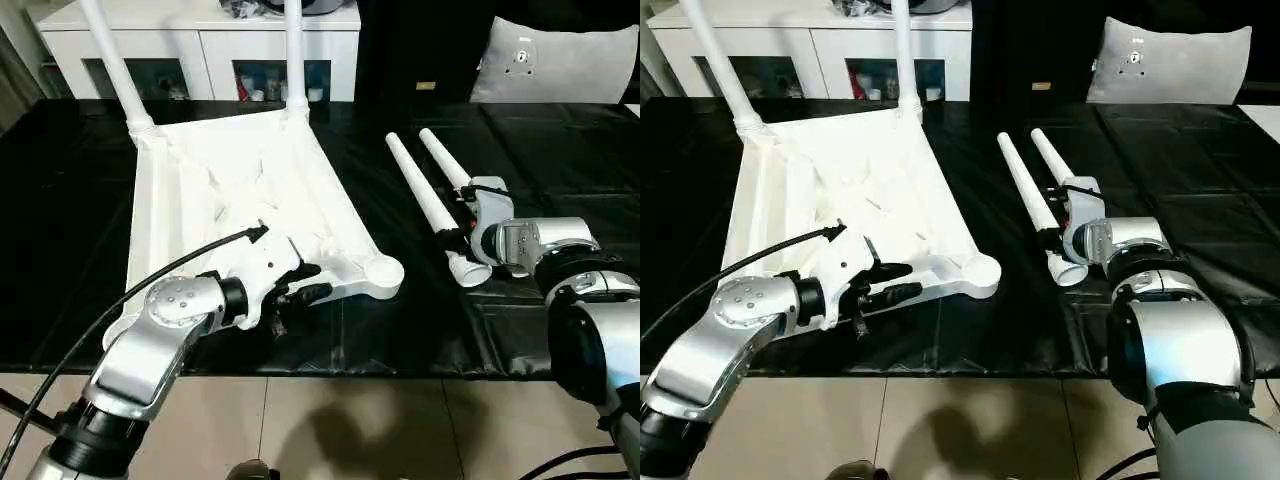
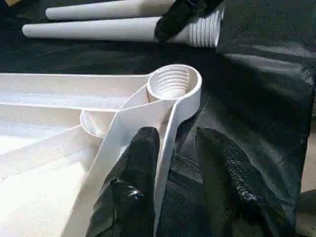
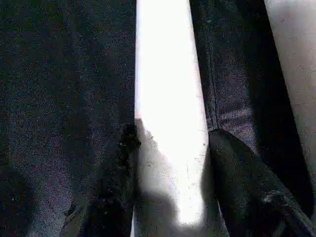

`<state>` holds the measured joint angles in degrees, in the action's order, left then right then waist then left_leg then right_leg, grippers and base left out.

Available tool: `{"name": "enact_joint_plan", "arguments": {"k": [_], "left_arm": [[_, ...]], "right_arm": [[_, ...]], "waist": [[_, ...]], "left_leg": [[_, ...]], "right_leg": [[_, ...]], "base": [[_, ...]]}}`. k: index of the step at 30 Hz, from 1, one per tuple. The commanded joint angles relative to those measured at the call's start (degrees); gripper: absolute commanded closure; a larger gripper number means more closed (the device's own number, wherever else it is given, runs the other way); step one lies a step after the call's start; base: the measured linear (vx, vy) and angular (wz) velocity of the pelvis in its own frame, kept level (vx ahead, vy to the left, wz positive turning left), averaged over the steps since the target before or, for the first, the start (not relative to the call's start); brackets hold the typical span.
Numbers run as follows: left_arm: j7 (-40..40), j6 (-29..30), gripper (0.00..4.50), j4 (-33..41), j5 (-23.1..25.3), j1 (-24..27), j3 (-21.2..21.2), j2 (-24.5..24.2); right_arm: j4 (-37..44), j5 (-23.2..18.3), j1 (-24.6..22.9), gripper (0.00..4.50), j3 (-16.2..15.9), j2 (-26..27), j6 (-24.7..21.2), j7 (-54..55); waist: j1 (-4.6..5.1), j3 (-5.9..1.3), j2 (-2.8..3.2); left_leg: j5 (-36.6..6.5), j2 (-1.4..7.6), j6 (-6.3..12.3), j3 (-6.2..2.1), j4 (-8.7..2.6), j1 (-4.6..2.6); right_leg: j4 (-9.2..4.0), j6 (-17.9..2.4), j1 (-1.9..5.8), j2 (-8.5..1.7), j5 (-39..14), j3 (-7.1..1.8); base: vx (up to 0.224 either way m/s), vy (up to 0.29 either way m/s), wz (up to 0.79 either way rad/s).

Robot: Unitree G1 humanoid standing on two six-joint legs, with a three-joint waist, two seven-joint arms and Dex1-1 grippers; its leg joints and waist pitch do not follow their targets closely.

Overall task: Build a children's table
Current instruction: Pick table leg

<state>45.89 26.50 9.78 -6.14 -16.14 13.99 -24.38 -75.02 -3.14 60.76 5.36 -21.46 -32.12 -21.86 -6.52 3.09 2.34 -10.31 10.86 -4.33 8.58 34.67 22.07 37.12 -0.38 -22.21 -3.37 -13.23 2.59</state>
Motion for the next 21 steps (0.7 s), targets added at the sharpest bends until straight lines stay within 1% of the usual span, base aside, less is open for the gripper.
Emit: {"name": "enact_joint_plan", "arguments": {"k": [1,2,4,6,7,8,9,10,11,12,13,14,15,16,17,18,19,20,21], "left_arm": [[-0.2,0.7,3.07,0.9,-0.4,0.2,0.1,-0.6],[-0.7,0.6,3.07,1.2,-0.4,0.5,-0.1,-0.4],[-1.1,0.7,3.07,1.6,-0.5,1.0,-0.4,-0.2],[-1.5,0.8,3.07,1.9,-1.0,1.3,-0.8,0.4],[-1.8,1.3,3.07,2.2,-1.7,1.5,-1.2,1.0],[-1.8,1.3,3.07,2.2,-1.7,1.5,-1.2,1.0],[-2.0,1.4,3.07,2.3,-1.9,1.6,-1.2,1.2],[-3.0,1.1,3.07,2.4,-1.8,1.9,-1.3,2.2],[-3.3,0.9,3.07,2.4,-1.8,1.9,-1.3,2.6],[-4.4,0.4,3.07,2.1,-1.8,1.7,-1.6,3.6],[-7.0,-0.5,3.07,1.1,-1.8,1.1,-2.4,6.1],[-8.7,-0.4,3.07,0.2,-2.1,0.3,-3.1,7.7],[-8.7,-0.4,3.07,0.2,-2.1,0.3,-3.1,7.7],[-9.7,-0.2,3.07,-0.3,-2.3,-0.2,-3.5,8.6],[-10.8,0.5,3.07,-0.9,-3.6,-1.1,-4.5,10.2],[-11.8,1.2,3.07,-1.4,-4.8,-2.1,-5.6,11.6],[-12.6,1.8,3.07,-1.9,-6.1,-3.0,-6.8,13.0],[-13.7,2.3,3.07,-2.5,-8.1,-4.3,-8.6,14.9],[-13.9,2.4,2.78,-2.6,-8.5,-4.7,-9.0,15.3]], "right_arm": [[-1.3,-2.1,-0.7,2.65,2.0,0.2,-0.5,-0.7],[-0.6,-4.2,-0.2,2.65,4.2,0.2,0.5,-1.0],[0.2,-6.3,0.1,2.66,6.6,0.2,2.3,-1.1],[1.7,-10.9,0.2,2.66,11.6,0.4,4.4,-0.5],[3.1,-13.0,0.3,2.66,13.6,0.5,4.6,-0.7],[3.1,-13.0,0.3,2.66,13.6,0.5,4.6,-0.7],[3.8,-13.8,0.3,2.66,14.3,0.5,4.4,-0.9],[9.4,-15.0,-2.2,2.66,15.4,2.1,11.3,-3.4],[10.7,-15.1,-2.8,2.66,15.3,2.4,12.5,-4.0],[13.0,-15.9,-3.7,2.66,15.7,3.0,11.6,-4.5],[19.1,-17.2,-6.6,2.66,15.7,4.4,10.4,-6.2],[23.9,-19.0,-8.9,2.66,15.4,5.2,7.7,-9.8],[23.9,-19.0,-8.9,2.66,15.4,5.2,7.7,-9.8],[26.9,-20.2,-10.3,2.66,15.1,5.6,5.9,-12.4],[32.2,-22.4,-13.3,2.66,14.9,6.6,5.0,-15.1],[36.5,-24.6,-15.8,2.66,14.8,7.3,4.2,-17.0],[40.1,-26.7,-18.0,2.66,14.8,8.0,3.6,-18.7],[45.0,-30.1,-21.0,2.66,15.0,9.0,2.8,-20.9],[46.0,-30.9,-21.6,2.66,15.1,9.3,2.6,-21.4]], "waist": [[-0.24,-4.12,-0.47],[-0.25,-4.16,-0.59],[-0.3,-4.27,-0.58],[-0.36,-4.51,-0.53],[-0.37,-4.65,-0.52],[-0.49,-4.9,-0.6],[-0.55,-4.84,-0.46],[-0.64,-4.98,-0.1],[-0.57,-5.05,-0.38],[-0.55,-5.14,-0.5],[-0.48,-4.87,-0.54],[-0.65,-4.96,-0.69],[-0.7,-4.78,-0.71],[-0.82,-4.81,-0.7],[-0.95,-4.68,-0.64],[-1.14,-4.63,-0.52],[-1.22,-4.58,-0.71],[-1.56,-4.71,-0.66],[-1.57,-4.48,-0.78]], "left_leg": [[-6.5,1.56,1.13,0.41,-3.2,-0.53],[-6.4,1.57,1.24,0.42,-3.2,-0.51],[-5.7,1.58,1.54,0.43,-3.11,-0.43],[-4.3,1.57,2.14,0.47,-2.91,-0.33],[-3.1,1.53,2.71,0.49,-2.75,-0.23],[-1.2,1.45,3.51,0.54,-2.51,-0.13],[-0.8,1.38,3.91,0.59,-2.4,-0.09],[-0.1,1.37,4.69,0.55,-2.18,0.05],[0.3,1.51,5.61,0.63,-2.02,0.3],[0.9,1.43,5.98,0.56,-1.97,0.29],[0.8,1.31,6.59,0.65,-2.08,0.37],[0.8,1.52,6.72,0.57,-2.0,0.24],[0.4,1.43,6.96,0.62,-2.08,0.28],[-0.5,1.52,6.82,0.53,-2.19,0.21],[-1.9,1.63,6.28,0.53,-2.33,0.06],[-2.8,1.78,5.96,0.55,-2.38,-0.03],[-3.8,1.86,5.39,0.49,-2.52,-0.1],[-3.6,1.84,4.8,0.43,-2.6,-0.22],[-4.1,1.76,4.84,0.61,-2.67,-0.23]], "right_leg": [[-3.65,-15.7,2.69,-3.86,0.7,-1.9],[-3.61,-15.7,2.75,-3.85,0.9,-1.9],[-3.47,-15.8,2.79,-3.88,1.9,-1.89],[-3.23,-15.9,2.84,-3.94,4.4,-1.95],[-3.01,-16.1,2.84,-3.77,6.6,-1.9],[-2.71,-16.4,2.8,-3.56,9.1,-1.83],[-2.72,-16.5,2.57,-3.43,9.8,-1.8],[-2.49,-16.7,2.53,-3.44,11.5,-1.76],[-2.37,-16.3,2.53,-3.59,13.2,-1.8],[-2.28,-16.4,2.57,-3.5,13.9,-1.74],[-2.51,-16.3,2.57,-3.24,13.4,-1.72],[-2.5,-16.2,2.63,-3.42,13.3,-1.77],[-2.67,-15.8,2.68,-3.21,12.8,-1.78],[-2.71,-15.7,2.64,-3.26,11.0,-1.73],[-3.0,-15.5,2.52,-3.36,8.5,-1.76],[-3.2,-15.2,2.43,-3.53,7.3,-1.84],[-3.37,-14.7,2.48,-3.62,5.6,-1.98],[-3.43,-14.3,2.46,-3.7,4.7,-2.01],[-3.7,-14.0,2.42,-3.6,4.4,-2.15]], "base": [[0.0,0.0,0.0],[0.0,0.0,0.0],[0.0,0.0,0.0],[0.0,0.0,0.0],[0.0,0.0,0.0],[0.0,0.0,0.0],[0.0,0.0,0.0],[0.0,0.0,0.0],[0.0,0.0,0.0],[0.0,0.0,0.0],[0.0,0.0,0.0],[0.0,0.0,0.0],[0.0,0.0,0.0],[0.0,0.0,0.0],[0.0,0.0,0.0],[0.0,0.0,0.0],[0.0,0.0,0.0],[0.0,0.0,0.0],[0.0,0.0,0.0]]}}
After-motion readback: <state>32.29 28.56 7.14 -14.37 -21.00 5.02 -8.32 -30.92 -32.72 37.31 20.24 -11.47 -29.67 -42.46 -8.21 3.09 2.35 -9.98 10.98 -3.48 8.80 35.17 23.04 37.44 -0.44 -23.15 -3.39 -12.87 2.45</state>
